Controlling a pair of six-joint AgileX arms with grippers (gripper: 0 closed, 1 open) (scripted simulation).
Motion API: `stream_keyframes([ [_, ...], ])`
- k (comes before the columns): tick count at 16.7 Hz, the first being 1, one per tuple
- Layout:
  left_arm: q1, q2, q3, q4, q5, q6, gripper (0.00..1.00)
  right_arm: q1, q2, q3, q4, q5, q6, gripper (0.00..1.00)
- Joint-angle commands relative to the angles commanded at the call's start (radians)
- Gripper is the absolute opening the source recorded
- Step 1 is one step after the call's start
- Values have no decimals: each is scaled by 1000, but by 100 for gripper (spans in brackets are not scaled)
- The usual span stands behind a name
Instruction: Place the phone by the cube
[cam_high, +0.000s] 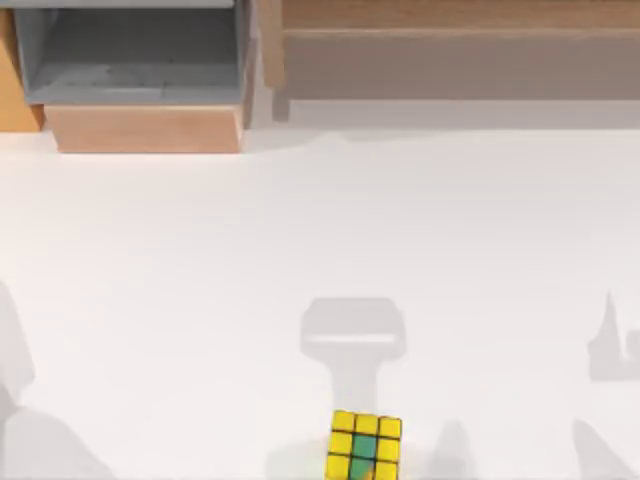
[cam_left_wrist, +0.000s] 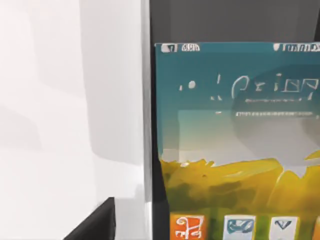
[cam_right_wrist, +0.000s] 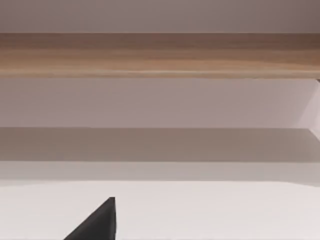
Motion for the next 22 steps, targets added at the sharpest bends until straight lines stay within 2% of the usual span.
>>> stream_keyframes([
  [4, 3, 58, -47, 111, 0, 4, 100, 0, 0, 0, 0, 0, 0, 100],
  [8, 3, 64, -51, 119, 0, 5, 100, 0, 0, 0, 0, 0, 0, 100],
  [21, 3, 64, -51, 119, 0, 5, 2, 0, 0, 0, 0, 0, 0, 100],
  [22, 3, 64, -51, 119, 0, 5, 0, 0, 0, 0, 0, 0, 0, 100],
])
